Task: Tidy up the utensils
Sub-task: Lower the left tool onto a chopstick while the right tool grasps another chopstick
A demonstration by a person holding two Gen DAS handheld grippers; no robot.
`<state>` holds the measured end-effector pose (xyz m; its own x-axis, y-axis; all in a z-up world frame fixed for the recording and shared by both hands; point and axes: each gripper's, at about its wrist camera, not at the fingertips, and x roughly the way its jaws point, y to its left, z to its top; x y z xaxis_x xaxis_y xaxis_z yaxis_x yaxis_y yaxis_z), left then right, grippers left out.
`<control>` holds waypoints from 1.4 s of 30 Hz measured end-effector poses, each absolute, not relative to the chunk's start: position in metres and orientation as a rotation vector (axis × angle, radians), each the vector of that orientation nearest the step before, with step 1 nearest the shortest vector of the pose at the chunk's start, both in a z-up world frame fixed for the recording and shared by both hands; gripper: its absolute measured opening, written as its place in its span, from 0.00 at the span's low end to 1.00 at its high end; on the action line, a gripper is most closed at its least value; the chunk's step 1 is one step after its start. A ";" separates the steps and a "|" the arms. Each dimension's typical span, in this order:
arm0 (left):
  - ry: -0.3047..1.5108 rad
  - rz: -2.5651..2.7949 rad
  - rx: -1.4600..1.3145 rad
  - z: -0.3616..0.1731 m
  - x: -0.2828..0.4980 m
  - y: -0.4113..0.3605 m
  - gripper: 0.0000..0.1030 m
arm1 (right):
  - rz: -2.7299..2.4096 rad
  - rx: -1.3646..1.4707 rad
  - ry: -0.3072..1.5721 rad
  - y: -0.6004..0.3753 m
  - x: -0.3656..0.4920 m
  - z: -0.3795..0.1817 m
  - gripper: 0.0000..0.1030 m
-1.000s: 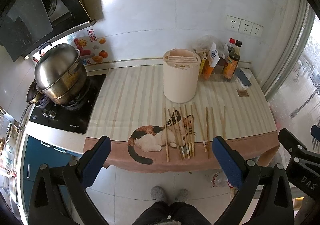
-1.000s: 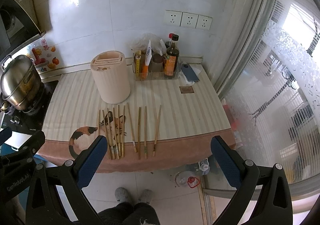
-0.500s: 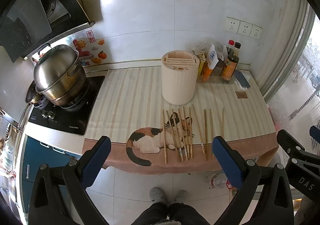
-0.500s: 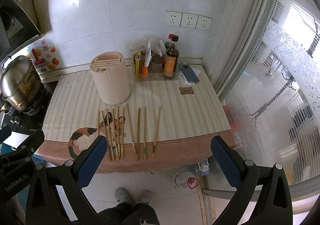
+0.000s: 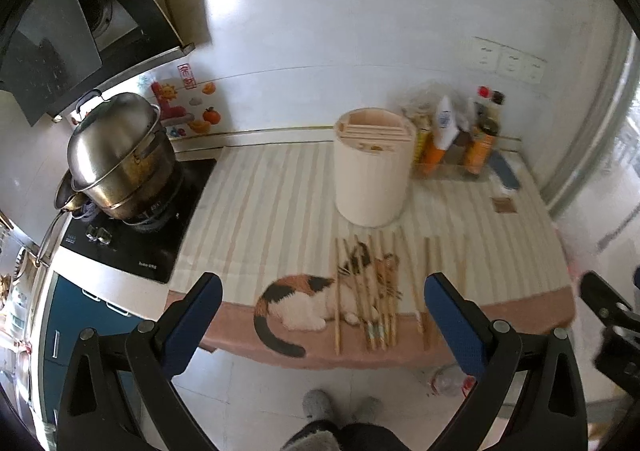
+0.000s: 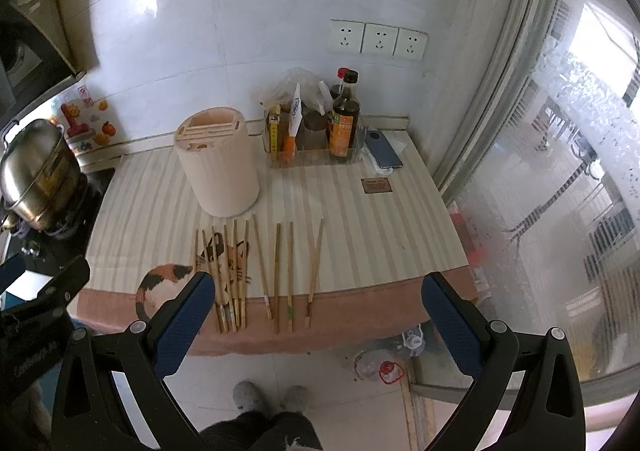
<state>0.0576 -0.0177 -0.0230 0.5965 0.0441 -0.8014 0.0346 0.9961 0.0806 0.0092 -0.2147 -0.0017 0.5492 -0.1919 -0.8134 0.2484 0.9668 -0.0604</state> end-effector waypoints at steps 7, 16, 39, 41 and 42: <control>1.011 0.125 0.154 -0.102 0.124 -0.003 1.00 | -0.261 0.096 1.031 -0.242 0.057 -0.060 1.00; 1.349 0.020 0.007 -0.234 0.195 0.018 0.85 | -0.276 0.199 1.239 -0.272 0.126 -0.182 0.63; 1.536 -0.087 0.098 -0.329 0.248 -0.016 0.05 | -0.372 0.290 1.529 -0.308 0.197 -0.344 0.20; 1.541 -0.063 0.082 -0.330 0.255 -0.014 0.05 | -0.353 0.277 1.530 -0.306 0.202 -0.344 0.10; 1.546 -0.040 0.060 -0.330 0.260 -0.010 0.05 | -0.346 0.267 1.530 -0.305 0.204 -0.344 0.07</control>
<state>0.2600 -0.0101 -0.3299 0.0248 0.0118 -0.9996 0.0635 0.9979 0.0134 0.2037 -0.3047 -0.3445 0.0081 -0.0527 -0.9986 0.3814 0.9233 -0.0456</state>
